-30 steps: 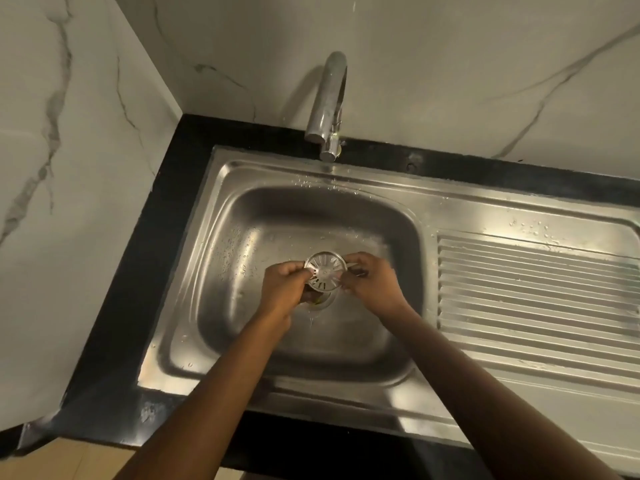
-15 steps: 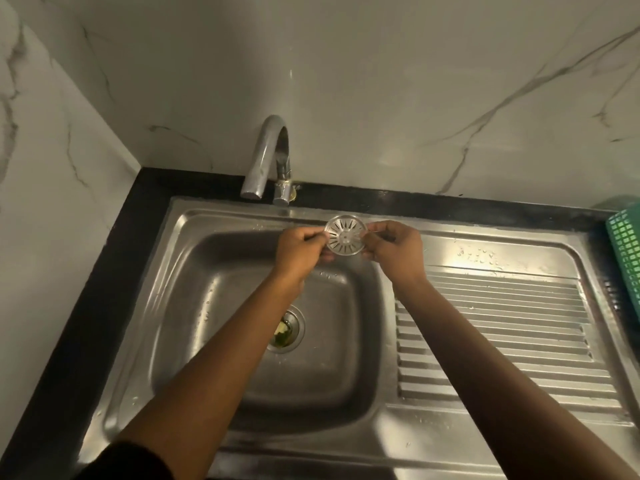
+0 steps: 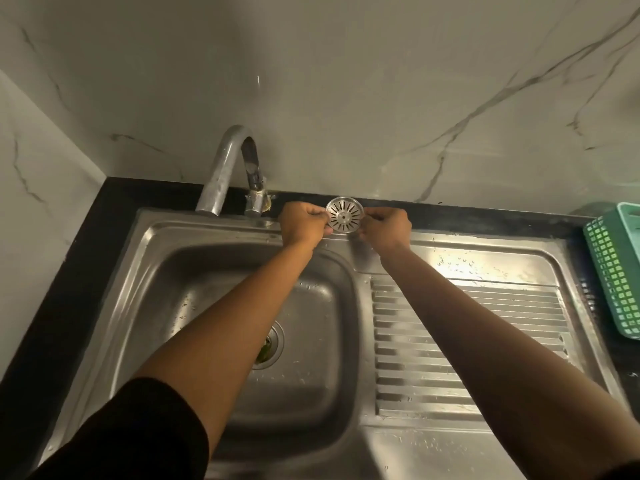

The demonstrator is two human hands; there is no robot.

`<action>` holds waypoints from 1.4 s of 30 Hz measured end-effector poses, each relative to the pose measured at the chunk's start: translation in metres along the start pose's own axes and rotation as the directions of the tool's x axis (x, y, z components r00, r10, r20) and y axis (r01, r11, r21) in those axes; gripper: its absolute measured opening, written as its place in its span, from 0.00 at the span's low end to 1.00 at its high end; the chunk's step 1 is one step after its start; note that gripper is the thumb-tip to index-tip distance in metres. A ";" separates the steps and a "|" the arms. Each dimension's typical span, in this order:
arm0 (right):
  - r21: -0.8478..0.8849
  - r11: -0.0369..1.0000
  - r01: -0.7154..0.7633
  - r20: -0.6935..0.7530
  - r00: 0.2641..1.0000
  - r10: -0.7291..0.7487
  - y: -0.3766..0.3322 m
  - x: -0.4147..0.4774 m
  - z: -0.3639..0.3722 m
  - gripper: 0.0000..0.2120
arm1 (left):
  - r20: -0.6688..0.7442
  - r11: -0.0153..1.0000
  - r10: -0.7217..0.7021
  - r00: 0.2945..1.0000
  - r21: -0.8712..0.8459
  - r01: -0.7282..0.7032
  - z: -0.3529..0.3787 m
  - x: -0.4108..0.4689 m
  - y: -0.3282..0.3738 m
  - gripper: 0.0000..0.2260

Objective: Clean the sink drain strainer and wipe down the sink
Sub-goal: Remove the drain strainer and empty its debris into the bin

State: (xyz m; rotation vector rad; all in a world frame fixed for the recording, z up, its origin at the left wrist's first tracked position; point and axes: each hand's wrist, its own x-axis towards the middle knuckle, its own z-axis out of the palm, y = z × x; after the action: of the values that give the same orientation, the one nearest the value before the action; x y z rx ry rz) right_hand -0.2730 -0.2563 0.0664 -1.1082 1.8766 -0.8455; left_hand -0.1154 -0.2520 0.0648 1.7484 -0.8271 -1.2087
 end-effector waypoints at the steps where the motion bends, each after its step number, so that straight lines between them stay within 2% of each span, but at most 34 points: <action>1: 0.000 1.000 -0.006 -0.002 1.000 0.006 0.000 0.001 0.000 0.09 | 0.000 1.000 0.002 1.000 0.006 -0.002 0.001 0.001 0.002 0.08; 4: 0.003 0.999 -0.037 0.013 0.999 0.037 0.004 0.005 0.001 0.09 | -0.005 0.999 0.007 1.000 0.046 -0.006 0.003 0.003 0.001 0.10; 7: 0.001 0.998 -0.058 0.031 0.998 0.058 0.007 0.007 0.003 0.09 | 0.002 0.997 0.013 1.000 0.080 -0.013 0.003 0.002 0.000 0.07; 11: 0.047 0.997 -0.062 -0.009 0.998 0.062 0.009 0.003 0.001 0.15 | 0.008 0.991 0.043 0.999 0.128 -0.043 -0.005 -0.005 0.000 0.09; 15: -0.025 0.999 0.024 -0.033 0.999 -0.024 0.013 -0.024 -0.005 0.09 | 0.015 0.975 0.110 0.994 0.195 -0.111 -0.033 -0.020 -0.003 0.13; 17: -0.010 0.997 0.078 0.024 0.997 -0.078 0.016 -0.047 -0.006 0.06 | 0.051 0.964 0.134 0.990 0.226 -0.143 -0.054 -0.033 -0.012 0.12; 20: -0.029 0.980 0.195 0.137 0.972 -0.190 0.022 -0.086 -0.001 0.06 | 0.089 0.955 0.144 0.986 0.247 -0.162 -0.095 -0.056 -0.033 0.05; 23: -0.068 0.948 0.311 0.253 0.924 -0.285 0.032 -0.129 0.016 0.05 | 0.096 0.948 0.117 0.989 0.285 -0.140 -0.131 -0.079 -0.059 0.07; 26: -0.144 0.917 0.373 0.374 0.878 -0.298 0.047 -0.166 0.042 0.04 | 0.125 0.906 0.079 0.989 0.405 -0.124 -0.160 -0.098 -0.084 0.08; 31: -0.238 0.905 0.352 0.557 0.813 -0.169 0.069 -0.196 0.086 0.11 | 0.134 0.810 0.010 0.991 0.580 -0.087 -0.204 -0.114 -0.119 0.09; 34: -0.325 0.885 0.333 0.607 0.791 -0.074 0.080 -0.201 0.112 0.16 | 0.136 0.772 -0.035 0.990 0.632 -0.060 -0.220 -0.118 -0.132 0.11; 37: -0.429 0.818 0.382 0.647 0.762 -0.017 0.089 -0.200 0.139 0.20 | 0.158 0.735 -0.081 0.984 0.677 -0.048 -0.224 -0.118 -0.145 0.14; 42: -0.538 0.730 0.421 0.701 0.705 0.110 0.108 -0.192 0.176 0.27 | 0.180 0.730 -0.136 0.974 0.683 -0.024 -0.221 -0.113 -0.163 0.15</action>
State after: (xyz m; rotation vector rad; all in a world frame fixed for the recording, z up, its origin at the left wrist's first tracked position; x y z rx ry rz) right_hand -0.1018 -0.0664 -0.0512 -1.7577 1.4068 0.2663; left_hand 0.0673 -0.0259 0.0050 2.2539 -1.5117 -1.2355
